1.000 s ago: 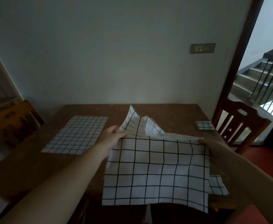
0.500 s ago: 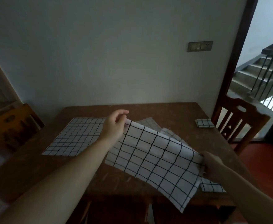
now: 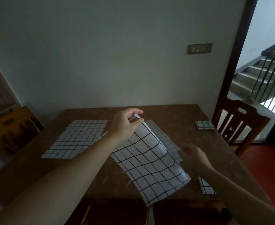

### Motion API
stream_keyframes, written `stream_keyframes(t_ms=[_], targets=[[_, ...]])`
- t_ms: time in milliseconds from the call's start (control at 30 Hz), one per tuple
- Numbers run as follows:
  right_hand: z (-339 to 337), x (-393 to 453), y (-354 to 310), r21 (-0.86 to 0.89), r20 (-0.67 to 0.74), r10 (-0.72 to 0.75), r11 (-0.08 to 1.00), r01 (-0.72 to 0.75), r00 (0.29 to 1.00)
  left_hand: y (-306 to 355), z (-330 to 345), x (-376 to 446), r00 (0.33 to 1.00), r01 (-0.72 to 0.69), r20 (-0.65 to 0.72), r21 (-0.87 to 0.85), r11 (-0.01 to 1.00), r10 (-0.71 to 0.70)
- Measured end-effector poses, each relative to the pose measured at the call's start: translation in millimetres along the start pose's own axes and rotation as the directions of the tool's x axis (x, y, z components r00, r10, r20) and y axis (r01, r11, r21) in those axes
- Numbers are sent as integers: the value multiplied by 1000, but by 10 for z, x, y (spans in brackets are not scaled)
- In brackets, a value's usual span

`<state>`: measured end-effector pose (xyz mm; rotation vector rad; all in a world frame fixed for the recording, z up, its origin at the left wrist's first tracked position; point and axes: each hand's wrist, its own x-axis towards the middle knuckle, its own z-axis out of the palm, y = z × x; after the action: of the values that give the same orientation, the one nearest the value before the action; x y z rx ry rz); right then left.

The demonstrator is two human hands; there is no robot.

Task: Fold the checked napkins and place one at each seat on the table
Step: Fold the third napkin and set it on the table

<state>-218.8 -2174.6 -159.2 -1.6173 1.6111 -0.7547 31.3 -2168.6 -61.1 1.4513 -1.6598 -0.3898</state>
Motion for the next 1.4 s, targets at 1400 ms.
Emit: stream_keyframes(t_ms=[1400], targets=[[-21, -38, -658, -445, -20, -514, 772, 453, 857, 159, 191, 96, 949, -304, 234, 492, 816, 212]])
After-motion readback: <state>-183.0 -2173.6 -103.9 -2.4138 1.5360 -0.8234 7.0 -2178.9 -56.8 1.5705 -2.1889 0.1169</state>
